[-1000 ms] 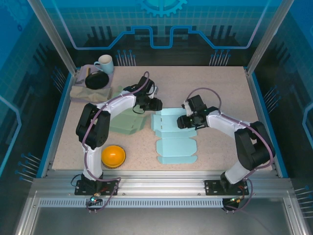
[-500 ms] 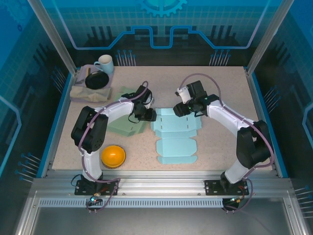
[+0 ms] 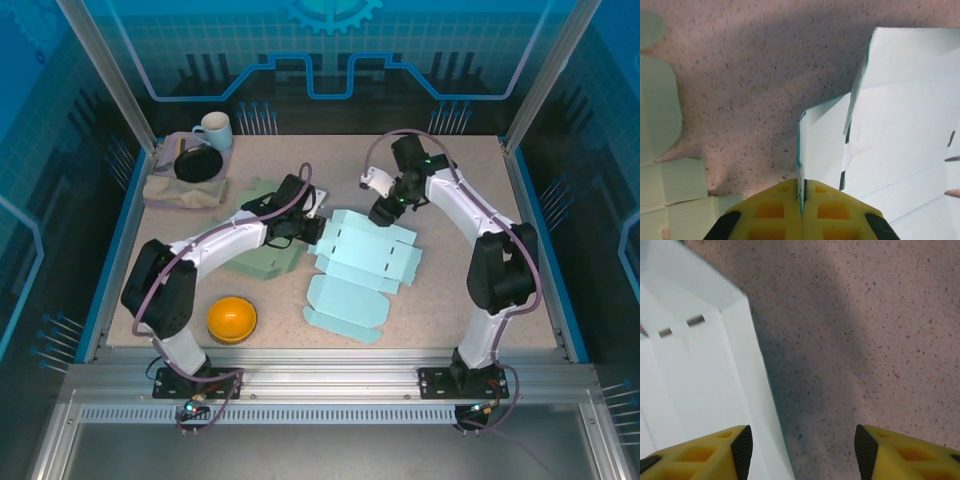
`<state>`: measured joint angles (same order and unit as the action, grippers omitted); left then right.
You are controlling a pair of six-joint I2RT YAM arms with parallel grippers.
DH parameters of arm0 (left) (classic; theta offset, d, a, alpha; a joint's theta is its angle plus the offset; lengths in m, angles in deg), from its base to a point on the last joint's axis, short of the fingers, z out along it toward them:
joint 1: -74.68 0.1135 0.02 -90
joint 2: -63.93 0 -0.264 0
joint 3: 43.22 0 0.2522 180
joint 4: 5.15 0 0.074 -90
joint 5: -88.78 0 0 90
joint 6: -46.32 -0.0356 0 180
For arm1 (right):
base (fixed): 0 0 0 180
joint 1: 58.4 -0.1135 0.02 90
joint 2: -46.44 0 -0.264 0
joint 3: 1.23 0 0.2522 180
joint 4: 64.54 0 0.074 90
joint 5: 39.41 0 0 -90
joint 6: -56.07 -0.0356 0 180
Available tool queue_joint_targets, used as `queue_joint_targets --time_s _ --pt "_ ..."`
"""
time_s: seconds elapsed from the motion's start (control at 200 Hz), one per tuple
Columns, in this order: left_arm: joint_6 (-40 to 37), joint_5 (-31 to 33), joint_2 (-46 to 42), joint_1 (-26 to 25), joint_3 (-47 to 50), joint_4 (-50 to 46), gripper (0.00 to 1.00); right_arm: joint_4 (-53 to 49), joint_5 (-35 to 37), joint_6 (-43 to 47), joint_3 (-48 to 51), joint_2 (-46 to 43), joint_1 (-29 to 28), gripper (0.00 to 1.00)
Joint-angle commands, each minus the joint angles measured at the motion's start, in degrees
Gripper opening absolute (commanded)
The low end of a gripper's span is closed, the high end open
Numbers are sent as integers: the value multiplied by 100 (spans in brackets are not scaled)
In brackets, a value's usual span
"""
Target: Fold the paper box
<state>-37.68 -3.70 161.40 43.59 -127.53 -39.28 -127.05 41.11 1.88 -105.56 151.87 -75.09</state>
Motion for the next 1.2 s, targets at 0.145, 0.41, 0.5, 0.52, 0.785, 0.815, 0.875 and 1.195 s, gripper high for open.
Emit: queue_joint_targets --time_s 0.145,0.41,0.5,0.52,0.785,0.815,0.875,1.195 --pt "-527 457 -386 -58 188 327 0 -815 -308 436 24 145 11 58" --pt "-600 689 -452 -102 212 336 0 -767 -166 492 190 17 -50 45" --pt "-600 652 -555 -123 303 488 0 -707 -258 610 311 -33 -64 45" --pt "-600 637 -582 -117 332 524 0 -694 -250 619 334 -32 -56 44" --pt "-608 550 -902 -165 673 955 0 -609 -375 712 506 -31 -63 37" --pt "-619 566 -905 -167 666 929 0 -603 -386 700 509 -51 -71 34" --pt "-630 603 -881 -168 632 869 0 -592 -381 692 511 -98 -80 28" --pt "-581 886 -688 -161 489 608 0 -609 -79 714 510 -459 -220 26"
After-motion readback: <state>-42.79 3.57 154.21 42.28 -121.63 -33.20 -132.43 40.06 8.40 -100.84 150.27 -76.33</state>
